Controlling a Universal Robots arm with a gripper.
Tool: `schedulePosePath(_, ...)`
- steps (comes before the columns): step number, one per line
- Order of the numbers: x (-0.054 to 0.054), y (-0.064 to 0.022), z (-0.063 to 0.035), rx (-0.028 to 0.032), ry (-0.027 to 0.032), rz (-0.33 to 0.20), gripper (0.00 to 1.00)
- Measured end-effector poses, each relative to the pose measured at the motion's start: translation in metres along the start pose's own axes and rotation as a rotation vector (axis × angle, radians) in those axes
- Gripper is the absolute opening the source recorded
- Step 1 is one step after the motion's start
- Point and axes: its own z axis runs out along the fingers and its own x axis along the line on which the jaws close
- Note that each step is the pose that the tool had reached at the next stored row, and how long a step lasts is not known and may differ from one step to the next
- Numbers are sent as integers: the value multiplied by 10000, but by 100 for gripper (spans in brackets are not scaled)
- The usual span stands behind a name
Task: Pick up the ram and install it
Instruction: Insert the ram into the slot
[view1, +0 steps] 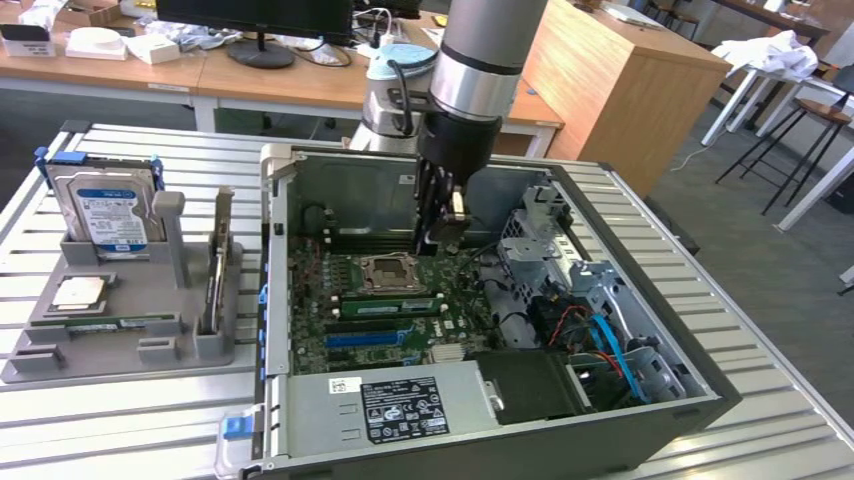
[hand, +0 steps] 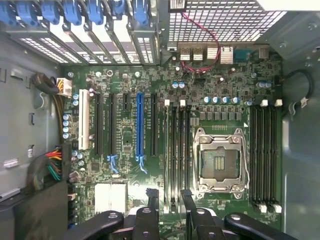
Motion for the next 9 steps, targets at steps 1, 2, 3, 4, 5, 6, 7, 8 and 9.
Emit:
schedulePosePath(1,0,0,-17,0,-1,1,31)
schedulePosePath(2,1,1,-35,1,-1,2,31)
schedulePosePath(3,1,1,-54,1,-1,2,31)
schedulePosePath(4,2,2,-72,1,-1,3,31)
schedulePosePath(5,2,2,-91,1,-2,3,31)
schedulePosePath(6,3,2,-110,0,-2,3,31)
schedulePosePath(7,3,2,-128,0,-3,4,31)
schedulePosePath(8,4,3,-146,0,-2,4,31)
schedulePosePath(9,4,3,-163,0,-1,4,31)
